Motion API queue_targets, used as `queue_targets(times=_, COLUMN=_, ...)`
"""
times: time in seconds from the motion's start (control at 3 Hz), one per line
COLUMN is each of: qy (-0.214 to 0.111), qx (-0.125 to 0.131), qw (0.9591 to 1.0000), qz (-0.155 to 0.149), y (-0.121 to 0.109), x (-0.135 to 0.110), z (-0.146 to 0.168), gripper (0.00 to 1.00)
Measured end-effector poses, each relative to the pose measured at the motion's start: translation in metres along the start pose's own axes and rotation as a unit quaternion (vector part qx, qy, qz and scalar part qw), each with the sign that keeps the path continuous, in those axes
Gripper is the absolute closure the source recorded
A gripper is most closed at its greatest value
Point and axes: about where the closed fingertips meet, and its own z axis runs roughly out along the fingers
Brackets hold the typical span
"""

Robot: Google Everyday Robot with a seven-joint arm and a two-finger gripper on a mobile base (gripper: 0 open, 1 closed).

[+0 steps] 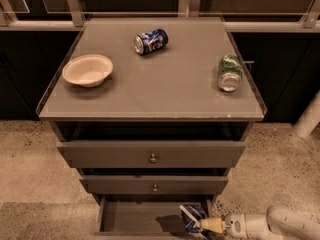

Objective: Place blue chip bag into bottom drawer

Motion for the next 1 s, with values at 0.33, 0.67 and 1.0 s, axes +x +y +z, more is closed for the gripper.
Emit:
queue_targets(times=0.33, qy=-0.002, qx=0.000, qw=0.9999, qz=0.014, y=-0.015, x=-0.003, z=0.012, gripper=1.00)
queue_targets(times=0.67, qy=-0.008, qx=0.006, qw=0.9993, qz=0.035, y=-0.046, x=-0.008, z=0.040, gripper=1.00)
queue_targets(times=1.0, qy=-0.018, qx=0.018, qw=0.9979, qz=0.059, y=-0.074, x=-0.006, z=0.061, gripper=1.00)
